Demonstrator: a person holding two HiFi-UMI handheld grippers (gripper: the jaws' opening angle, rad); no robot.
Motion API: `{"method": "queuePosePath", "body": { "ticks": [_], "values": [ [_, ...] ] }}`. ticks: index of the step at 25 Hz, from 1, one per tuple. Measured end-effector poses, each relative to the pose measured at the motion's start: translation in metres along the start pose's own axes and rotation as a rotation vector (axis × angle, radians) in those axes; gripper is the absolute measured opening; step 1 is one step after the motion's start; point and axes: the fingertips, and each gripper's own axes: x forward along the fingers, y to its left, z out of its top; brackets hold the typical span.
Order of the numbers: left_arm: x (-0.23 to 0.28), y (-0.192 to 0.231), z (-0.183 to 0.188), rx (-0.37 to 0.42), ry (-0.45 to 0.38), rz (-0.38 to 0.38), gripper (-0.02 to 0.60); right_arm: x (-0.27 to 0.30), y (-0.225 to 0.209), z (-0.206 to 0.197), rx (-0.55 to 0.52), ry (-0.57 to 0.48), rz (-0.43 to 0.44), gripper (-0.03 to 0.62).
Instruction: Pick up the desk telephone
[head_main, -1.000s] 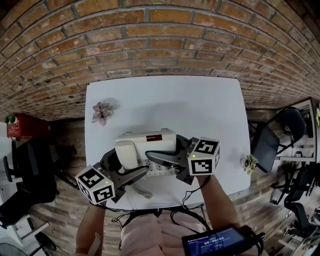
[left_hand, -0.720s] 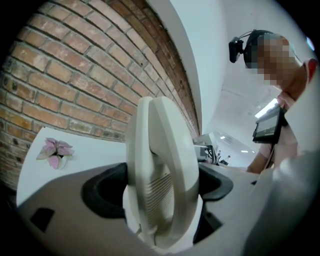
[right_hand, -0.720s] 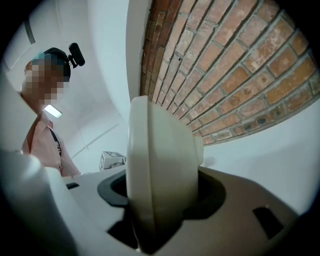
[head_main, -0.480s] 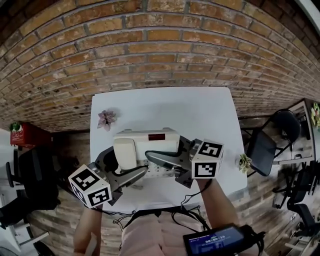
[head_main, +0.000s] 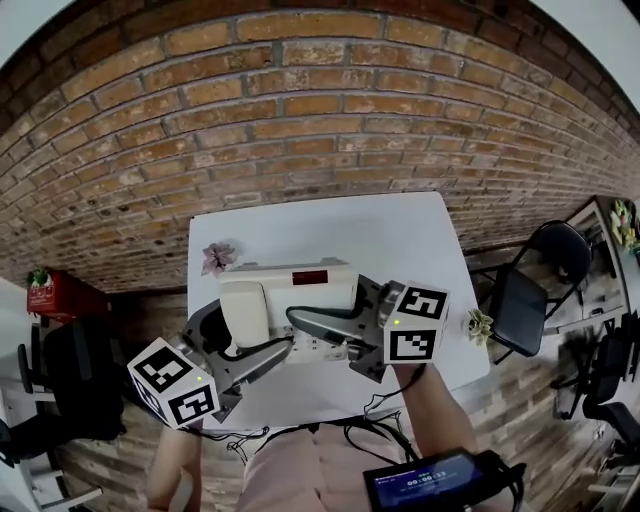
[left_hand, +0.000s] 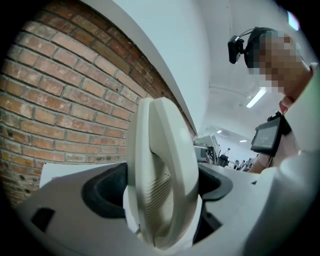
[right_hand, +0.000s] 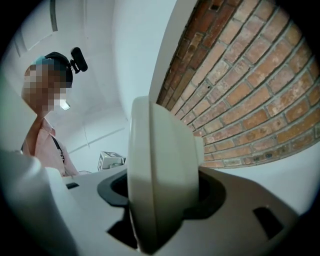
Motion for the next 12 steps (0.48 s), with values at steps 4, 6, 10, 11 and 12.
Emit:
{"method": "queuePosePath", "body": {
  "ticks": [4, 6, 10, 11, 12],
  "values": [
    [-0.015, -0.015, 0.01, 0.017, -0.015, 0.001, 0.423, -0.001, 0.023, 0.008, -0.037, -0.002, -0.007, 0.259],
    [-0.022, -0.022, 0.016, 0.025, -0.026, 0.003, 0.423, -0.001, 0.034, 0.013, -0.046, -0.011, -0.005, 0.259],
    [-0.035, -0.037, 0.029, 0.046, -0.05, 0.008, 0.419, -0.004, 0.054, 0.022, -0.058, -0.036, -0.005, 0.259],
    [-0.038, -0.041, 0.031, 0.053, -0.053, 0.009, 0.419, -0.005, 0.059, 0.024, -0.064, -0.039, -0.004, 0.259],
    [-0.04, -0.044, 0.033, 0.06, -0.056, 0.008, 0.419, -0.006, 0.064, 0.025, -0.071, -0.042, -0.004, 0.259]
  ]
}}
